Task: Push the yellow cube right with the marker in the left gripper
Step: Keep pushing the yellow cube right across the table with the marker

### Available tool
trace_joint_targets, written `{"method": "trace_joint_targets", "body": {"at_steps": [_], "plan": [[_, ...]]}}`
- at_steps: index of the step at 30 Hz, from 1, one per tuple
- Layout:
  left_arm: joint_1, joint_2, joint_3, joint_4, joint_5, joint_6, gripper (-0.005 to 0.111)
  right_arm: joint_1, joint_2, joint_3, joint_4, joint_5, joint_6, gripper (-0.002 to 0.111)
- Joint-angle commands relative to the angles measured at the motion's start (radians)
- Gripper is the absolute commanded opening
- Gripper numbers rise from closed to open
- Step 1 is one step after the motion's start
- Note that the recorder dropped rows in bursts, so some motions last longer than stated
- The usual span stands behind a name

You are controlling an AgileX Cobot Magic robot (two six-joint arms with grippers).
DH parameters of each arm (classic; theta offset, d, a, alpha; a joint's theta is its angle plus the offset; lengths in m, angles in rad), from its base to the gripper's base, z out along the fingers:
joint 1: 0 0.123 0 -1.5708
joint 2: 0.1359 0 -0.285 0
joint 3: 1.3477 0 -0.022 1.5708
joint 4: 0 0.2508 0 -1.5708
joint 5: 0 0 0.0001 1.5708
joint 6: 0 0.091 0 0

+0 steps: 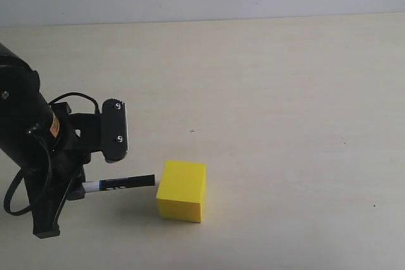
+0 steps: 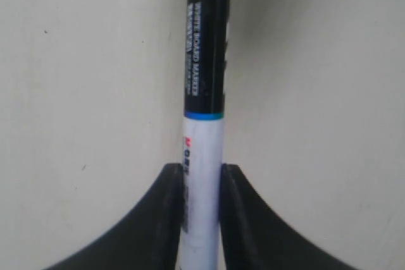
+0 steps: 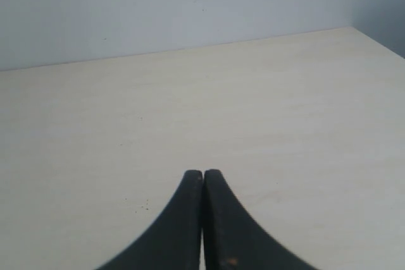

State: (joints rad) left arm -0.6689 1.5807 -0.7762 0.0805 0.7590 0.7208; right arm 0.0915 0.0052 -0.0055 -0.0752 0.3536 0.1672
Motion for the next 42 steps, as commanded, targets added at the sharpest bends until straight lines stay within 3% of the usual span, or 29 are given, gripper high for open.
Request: {"method": "trace_joint_targets", "body": {"at_steps": [1,12,17,20,25,32,39,42], "plan": [[-0.004,0.015,-0.003,-0.006,-0.007,-0.004,0.000,-0.005,-0.005,0.005,-0.001,-0.011,-0.007,0.000],[-0.007,0.077,-0.003,-0.006,-0.115,0.003,0.000,-0.005,-0.005,0.005,-0.001,-0.011,-0.007,0.000],[-0.056,0.077,-0.003,-0.097,-0.219,0.042,0.000,-0.005,-0.005,0.005,-0.001,-0.011,-0.007,0.000],[-0.077,0.077,-0.005,-0.086,-0.189,0.061,0.000,-0.005,-0.005,0.005,-0.001,-0.011,-0.007,0.000],[-0.057,0.077,-0.005,-0.006,-0.028,0.015,0.000,-0.005,-0.005,0.005,-0.001,-0.011,-0.005,0.000],[-0.062,0.077,-0.005,-0.048,-0.050,0.001,0.000,-0.005,-0.005,0.005,-0.001,-0.011,-0.005,0.000],[-0.166,0.077,-0.016,-0.188,-0.164,0.042,0.000,-0.005,-0.005,0.005,-0.001,-0.011,-0.005,0.000],[-0.197,0.077,-0.052,-0.238,-0.149,0.045,0.000,-0.005,-0.005,0.005,-0.001,-0.011,-0.005,0.000]]}}
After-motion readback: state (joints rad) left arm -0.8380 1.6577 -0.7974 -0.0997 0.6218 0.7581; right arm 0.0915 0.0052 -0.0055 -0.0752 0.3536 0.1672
